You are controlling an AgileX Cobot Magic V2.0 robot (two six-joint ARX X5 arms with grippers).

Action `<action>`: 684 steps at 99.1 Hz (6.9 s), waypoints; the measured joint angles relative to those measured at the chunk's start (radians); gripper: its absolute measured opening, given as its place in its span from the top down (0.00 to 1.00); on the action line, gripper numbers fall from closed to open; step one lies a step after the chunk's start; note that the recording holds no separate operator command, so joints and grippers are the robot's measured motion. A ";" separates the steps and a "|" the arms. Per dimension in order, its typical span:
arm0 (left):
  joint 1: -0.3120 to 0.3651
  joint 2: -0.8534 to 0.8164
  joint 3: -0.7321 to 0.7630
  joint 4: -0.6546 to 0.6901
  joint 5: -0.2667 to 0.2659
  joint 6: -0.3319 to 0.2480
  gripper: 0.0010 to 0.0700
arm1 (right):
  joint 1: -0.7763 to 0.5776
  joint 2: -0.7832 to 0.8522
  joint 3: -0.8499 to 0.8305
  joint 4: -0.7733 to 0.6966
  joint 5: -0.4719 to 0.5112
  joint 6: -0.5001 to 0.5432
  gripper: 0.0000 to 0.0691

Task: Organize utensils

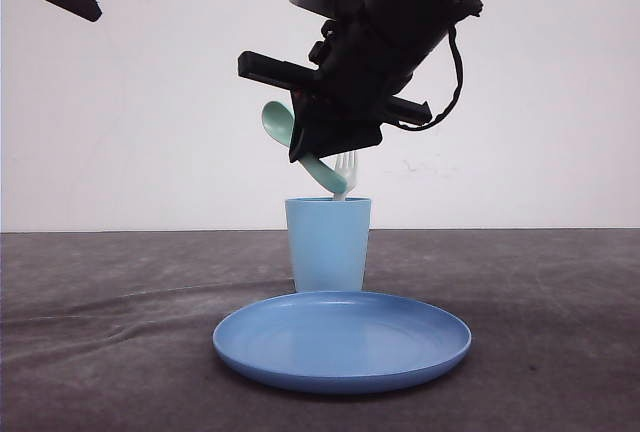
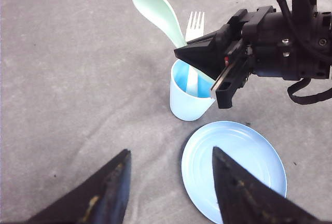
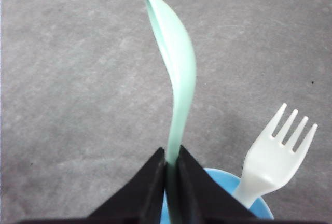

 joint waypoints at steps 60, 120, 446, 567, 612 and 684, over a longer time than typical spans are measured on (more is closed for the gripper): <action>0.000 0.000 0.000 0.000 0.000 0.000 0.59 | 0.016 -0.123 0.000 -0.148 0.025 -0.001 0.46; 0.000 0.000 0.000 0.001 0.000 -0.004 0.59 | 0.073 -0.333 0.000 -0.721 0.026 0.076 0.01; 0.000 0.001 0.000 0.001 0.000 -0.023 0.59 | 0.239 -0.293 -0.156 -0.526 0.105 0.062 0.43; 0.000 0.001 0.000 -0.026 0.000 -0.023 0.59 | 0.267 -0.300 -0.171 -0.503 0.129 0.088 0.12; 0.000 -0.020 0.000 -0.023 0.000 -0.023 0.59 | 0.268 -0.807 -0.116 -0.736 0.209 0.088 0.12; 0.000 -0.169 0.000 -0.031 0.005 -0.064 0.89 | 0.268 -1.121 -0.115 -0.926 0.413 0.088 0.63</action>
